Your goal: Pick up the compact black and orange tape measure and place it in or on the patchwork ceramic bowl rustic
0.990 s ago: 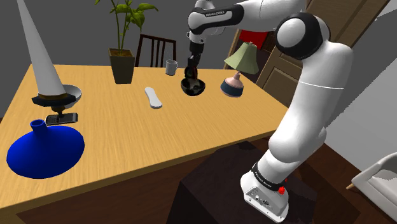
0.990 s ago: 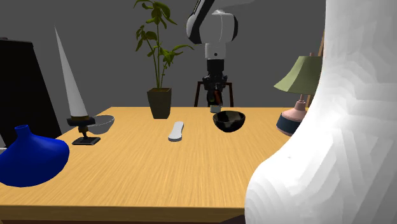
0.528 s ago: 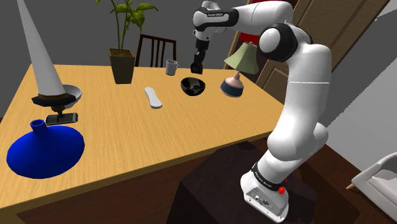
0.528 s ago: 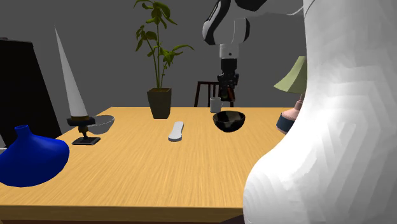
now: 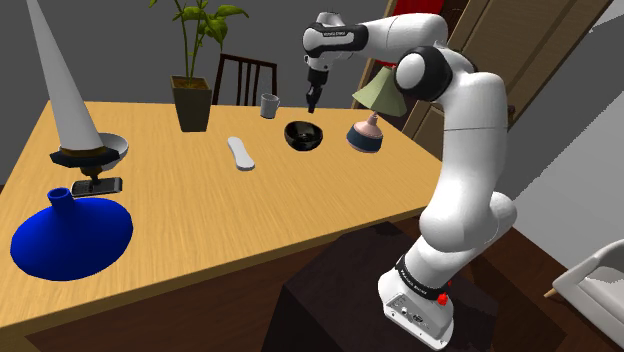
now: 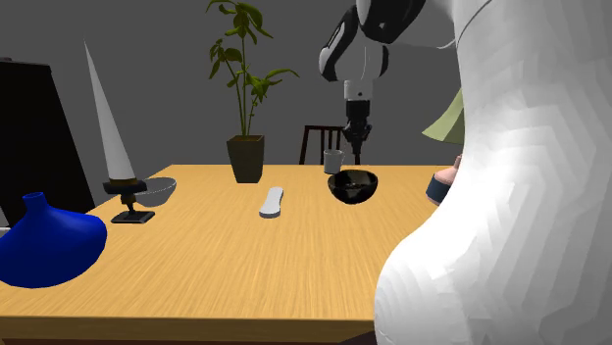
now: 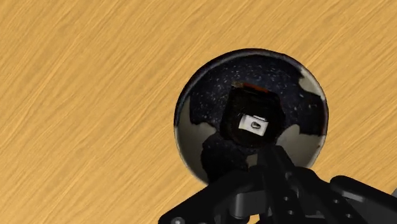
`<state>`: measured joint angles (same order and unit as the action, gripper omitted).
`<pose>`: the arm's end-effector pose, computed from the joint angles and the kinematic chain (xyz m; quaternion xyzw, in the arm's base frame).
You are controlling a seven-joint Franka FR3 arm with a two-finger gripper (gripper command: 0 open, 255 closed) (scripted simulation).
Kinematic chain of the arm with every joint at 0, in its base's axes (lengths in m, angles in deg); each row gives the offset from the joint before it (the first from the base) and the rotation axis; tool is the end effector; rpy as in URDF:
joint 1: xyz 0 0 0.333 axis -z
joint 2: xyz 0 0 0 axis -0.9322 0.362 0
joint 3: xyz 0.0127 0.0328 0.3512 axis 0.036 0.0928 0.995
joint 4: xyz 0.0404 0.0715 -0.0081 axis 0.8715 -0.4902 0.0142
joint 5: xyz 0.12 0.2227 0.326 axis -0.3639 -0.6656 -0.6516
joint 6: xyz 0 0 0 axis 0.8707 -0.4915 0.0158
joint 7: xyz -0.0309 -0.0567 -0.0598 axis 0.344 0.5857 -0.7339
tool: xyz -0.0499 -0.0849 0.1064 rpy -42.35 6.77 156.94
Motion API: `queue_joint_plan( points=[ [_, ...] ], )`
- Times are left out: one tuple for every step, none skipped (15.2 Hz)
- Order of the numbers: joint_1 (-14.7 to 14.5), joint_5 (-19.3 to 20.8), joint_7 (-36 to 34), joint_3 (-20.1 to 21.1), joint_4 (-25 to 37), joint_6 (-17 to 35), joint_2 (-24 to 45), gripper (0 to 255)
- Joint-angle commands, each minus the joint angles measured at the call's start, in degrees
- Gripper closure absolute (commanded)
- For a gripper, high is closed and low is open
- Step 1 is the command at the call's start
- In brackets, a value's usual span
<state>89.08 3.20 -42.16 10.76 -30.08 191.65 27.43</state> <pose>0.7129 -0.2425 0.3956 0.9812 0.1904 -0.0313 0.0008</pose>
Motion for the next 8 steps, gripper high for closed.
queue_joint_plan(
  points=[
    [0.00, 0.00, 0.00, 0.00, 0.00, 0.00, 0.00, 255],
    [0.00, 0.00, 0.00, 0.00, 0.00, 0.00, 0.00, 0],
    [-2.02, 0.87, -9.96, -1.66, -5.93, 4.56, -2.58, 0],
    [-4.53, 1.94, -20.21, -3.64, -10.45, 8.24, -4.25, 0],
    [-7.18, 3.28, -30.76, -5.60, -13.77, 11.09, -5.14, 0],
    [-9.93, 4.72, -41.49, -7.58, -16.00, 13.12, -5.29, 0],
    [-12.66, 6.10, -52.25, -9.53, -17.20, 14.36, -4.77, 0],
    [-15.37, 7.22, -62.87, -11.53, -17.44, 14.83, -3.60, 0]
  ],
)
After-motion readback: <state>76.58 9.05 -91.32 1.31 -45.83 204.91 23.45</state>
